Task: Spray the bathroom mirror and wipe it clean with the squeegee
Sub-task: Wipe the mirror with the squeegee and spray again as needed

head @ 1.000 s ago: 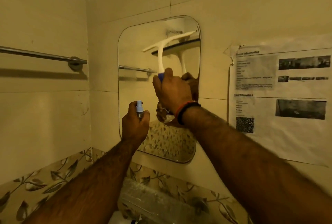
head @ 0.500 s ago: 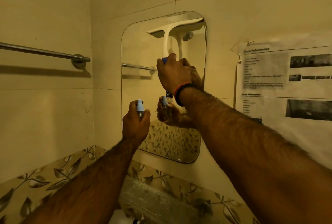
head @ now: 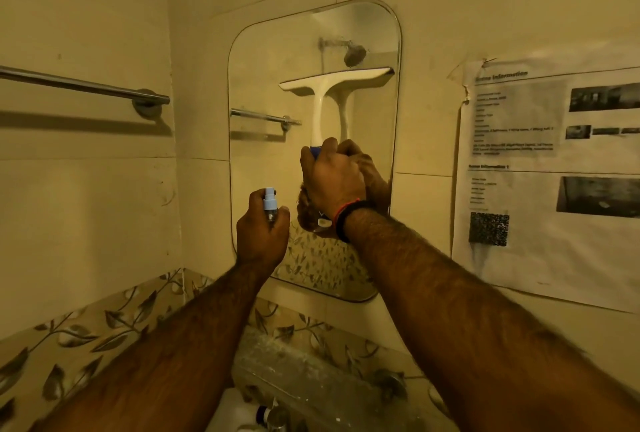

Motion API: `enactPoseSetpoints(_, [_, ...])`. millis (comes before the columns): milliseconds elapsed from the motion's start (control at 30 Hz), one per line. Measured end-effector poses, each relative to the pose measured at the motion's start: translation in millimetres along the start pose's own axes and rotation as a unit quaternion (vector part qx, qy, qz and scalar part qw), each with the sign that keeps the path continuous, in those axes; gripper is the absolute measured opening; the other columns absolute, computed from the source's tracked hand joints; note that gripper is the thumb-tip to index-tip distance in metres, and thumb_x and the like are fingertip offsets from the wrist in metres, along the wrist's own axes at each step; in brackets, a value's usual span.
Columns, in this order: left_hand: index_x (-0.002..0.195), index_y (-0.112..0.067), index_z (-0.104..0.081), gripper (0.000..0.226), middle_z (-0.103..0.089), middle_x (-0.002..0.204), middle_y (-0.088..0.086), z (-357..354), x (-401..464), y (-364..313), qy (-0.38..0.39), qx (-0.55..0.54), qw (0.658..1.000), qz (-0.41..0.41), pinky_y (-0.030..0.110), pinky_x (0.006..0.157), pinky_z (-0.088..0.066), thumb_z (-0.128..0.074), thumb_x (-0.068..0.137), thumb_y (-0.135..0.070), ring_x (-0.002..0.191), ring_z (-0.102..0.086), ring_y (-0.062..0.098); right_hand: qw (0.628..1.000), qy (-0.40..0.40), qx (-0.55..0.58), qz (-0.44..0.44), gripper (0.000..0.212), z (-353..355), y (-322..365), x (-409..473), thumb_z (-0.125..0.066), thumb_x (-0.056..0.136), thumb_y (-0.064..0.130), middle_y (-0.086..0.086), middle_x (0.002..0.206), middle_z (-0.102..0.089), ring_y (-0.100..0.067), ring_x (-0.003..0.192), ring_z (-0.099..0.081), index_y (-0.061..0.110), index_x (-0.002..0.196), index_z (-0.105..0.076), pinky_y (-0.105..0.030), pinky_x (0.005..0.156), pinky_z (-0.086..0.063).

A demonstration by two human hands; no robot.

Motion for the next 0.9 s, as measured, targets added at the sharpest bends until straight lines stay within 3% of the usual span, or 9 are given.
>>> enactPoseSetpoints(67, [0.128, -0.021, -0.049, 0.036, -0.065, 0.089, 0.008, 0.9, -1.8, 1.8, -0.002, -0.001, 1.0, 0.005, 0.047, 0.066, -0.06, -0.06, 0.093, -0.025, 0.069, -0.067, 0.027, 0.992, 0.007, 0.1, -0.07, 0.032, -5.7, -1.5, -10.7, -0.036, 0.098, 0.038, -0.002, 0.085, -0.049, -0.019, 0.062, -0.046, 0.011, 0.115, -0.044, -0.028, 0.046, -0.032])
enactPoseSetpoints(133, [0.127, -0.022, -0.05, 0.035, -0.066, 0.086, 0.008, 1.6, -3.7, 3.7, -0.005, 0.0, 1.0, 0.008, 0.047, 0.066, -0.06, -0.059, 0.093, -0.026, 0.067, -0.067, 0.027, 0.983, 0.006, 0.153, -0.101, 0.035, -10.2, -1.5, -23.0, -0.04, 0.097, 0.042, -0.002, 0.081, -0.05, -0.02, 0.062, -0.048, 0.011, 0.112, -0.042, -0.03, 0.049, -0.039])
enactPoseSetpoints(267, [0.126, -0.021, -0.05, 0.035, -0.067, 0.087, 0.01, 2.4, -8.4, 4.7, -0.002, 0.005, 1.0, 0.009, 0.048, 0.068, -0.059, -0.059, 0.093, -0.027, 0.069, -0.066, 0.03, 0.994, 0.016, 0.085, -0.06, 0.038, -22.5, -4.7, -51.7, -0.031, 0.098, 0.041, -0.012, 0.09, -0.053, -0.03, 0.076, -0.053, 0.006, 0.111, -0.041, -0.037, 0.058, -0.037])
enactPoseSetpoints(367, [0.127, -0.02, -0.05, 0.036, -0.066, 0.089, 0.012, 3.8, -11.9, 3.0, 0.001, 0.004, 1.0, 0.015, 0.051, 0.068, -0.059, -0.059, 0.093, -0.026, 0.071, -0.066, 0.033, 0.994, 0.032, 0.085, -0.068, 0.044, -37.4, -7.3, -74.8, -0.032, 0.098, 0.044, -0.013, 0.098, -0.057, -0.033, 0.082, -0.057, 0.01, 0.123, -0.042, -0.033, 0.055, -0.033])
enactPoseSetpoints(567, [0.13, -0.016, -0.05, 0.038, -0.067, 0.098, 0.014, 9.2, -19.3, -0.1, 0.001, 0.004, 1.0, 0.019, 0.045, 0.07, -0.06, -0.06, 0.094, -0.023, 0.076, -0.067, 0.03, 0.977, 0.079, 0.168, -0.108, 0.035, -64.4, -12.0, -124.9, -0.039, 0.094, 0.053, -0.004, 0.085, -0.061, -0.022, 0.065, -0.056, 0.019, 0.106, -0.042, -0.023, 0.043, -0.027])
enactPoseSetpoints(733, [0.13, -0.015, -0.048, 0.039, -0.068, 0.101, 0.013, 14.6, -25.8, 3.3, 0.003, 0.01, 1.0, 0.026, 0.037, 0.068, -0.059, -0.06, 0.094, -0.023, 0.079, -0.068, 0.028, 0.97, 0.138, 0.169, -0.109, 0.028, -79.1, -15.9, -156.8, -0.039, 0.093, 0.053, -0.001, 0.081, -0.059, -0.018, 0.06, -0.054, 0.025, 0.094, -0.037, -0.027, 0.047, -0.041])
enactPoseSetpoints(900, [0.13, -0.015, -0.048, 0.039, -0.067, 0.1, 0.011, 15.9, -33.8, 4.8, 0.005, 0.018, 1.0, 0.025, 0.03, 0.063, -0.057, -0.061, 0.093, -0.022, 0.079, -0.069, 0.026, 0.966, 0.172, 0.162, -0.102, 0.024, -83.7, -22.2, -183.1, -0.04, 0.093, 0.052, 0.005, 0.075, -0.053, -0.008, 0.052, -0.045, 0.029, 0.091, -0.034, -0.022, 0.042, -0.033])
Point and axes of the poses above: each hand's wrist, its own x-axis towards the middle knuckle, its own z-axis out of the back of the hand, y = z × x, the point moved 1 cm from there along x, towards the middle knuckle
